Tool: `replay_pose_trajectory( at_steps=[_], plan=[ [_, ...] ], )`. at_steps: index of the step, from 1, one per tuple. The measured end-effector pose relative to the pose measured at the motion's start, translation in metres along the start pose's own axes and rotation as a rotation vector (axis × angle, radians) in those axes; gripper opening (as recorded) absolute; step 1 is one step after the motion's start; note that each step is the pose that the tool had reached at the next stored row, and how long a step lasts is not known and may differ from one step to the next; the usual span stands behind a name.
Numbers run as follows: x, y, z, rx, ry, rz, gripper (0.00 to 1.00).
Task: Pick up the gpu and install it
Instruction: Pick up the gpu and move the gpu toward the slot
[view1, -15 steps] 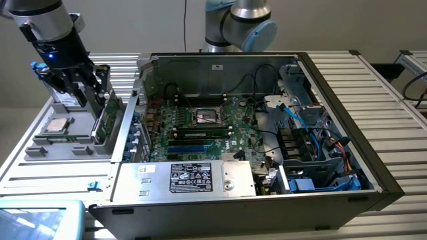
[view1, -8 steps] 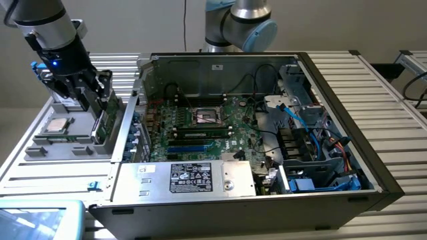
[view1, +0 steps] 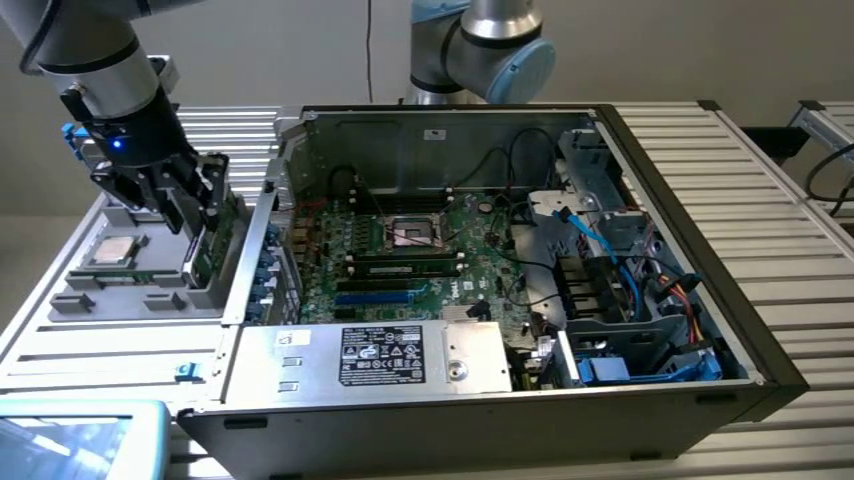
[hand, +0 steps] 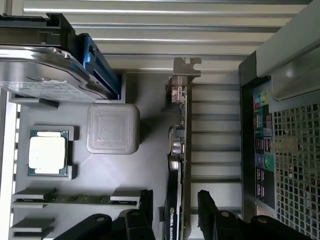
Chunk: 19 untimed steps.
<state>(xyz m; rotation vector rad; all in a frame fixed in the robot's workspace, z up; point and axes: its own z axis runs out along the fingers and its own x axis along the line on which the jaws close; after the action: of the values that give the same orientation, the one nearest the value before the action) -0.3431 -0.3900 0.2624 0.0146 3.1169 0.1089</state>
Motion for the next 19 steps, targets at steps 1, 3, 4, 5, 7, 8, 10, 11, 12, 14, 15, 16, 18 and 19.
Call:
replay_pose_trajectory(
  at_steps=[1,3,4,5,7,8,10,11,12,14,15,16,18,19],
  plan=[
    [-0.001,-0.0001,0.0018,0.0000,0.0000,0.000,0.49],
    [-0.001,0.0018,0.0056,0.0002,0.0002,0.000,0.49],
    [-0.001,0.0038,0.0075,0.0002,0.0002,0.000,0.49],
    [-0.001,0.0053,0.0095,0.0000,0.0001,0.000,0.49],
    [-0.001,0.0054,0.0132,-0.0001,-0.0001,0.000,0.49],
    [-0.001,0.0053,0.0151,-0.0003,-0.0001,0.000,0.49],
    [-0.001,0.0050,0.0187,-0.0005,0.0000,0.000,0.49],
    [-0.001,0.0049,0.0205,-0.0005,0.0000,0.000,0.49],
    [-0.001,0.0048,0.0222,-0.0005,0.0001,0.000,0.49],
    [-0.001,0.0047,0.0260,-0.0006,0.0000,0.000,0.49],
    [-0.001,0.0047,0.0277,-0.0006,0.0000,0.000,0.49],
    [-0.001,0.0047,0.0296,-0.0005,0.0001,0.000,0.49],
    [-0.001,0.0048,0.0331,-0.0006,0.0000,0.000,0.49],
    [-0.001,0.0051,0.0345,-0.0006,0.0000,0.000,0.49]
  ],
)
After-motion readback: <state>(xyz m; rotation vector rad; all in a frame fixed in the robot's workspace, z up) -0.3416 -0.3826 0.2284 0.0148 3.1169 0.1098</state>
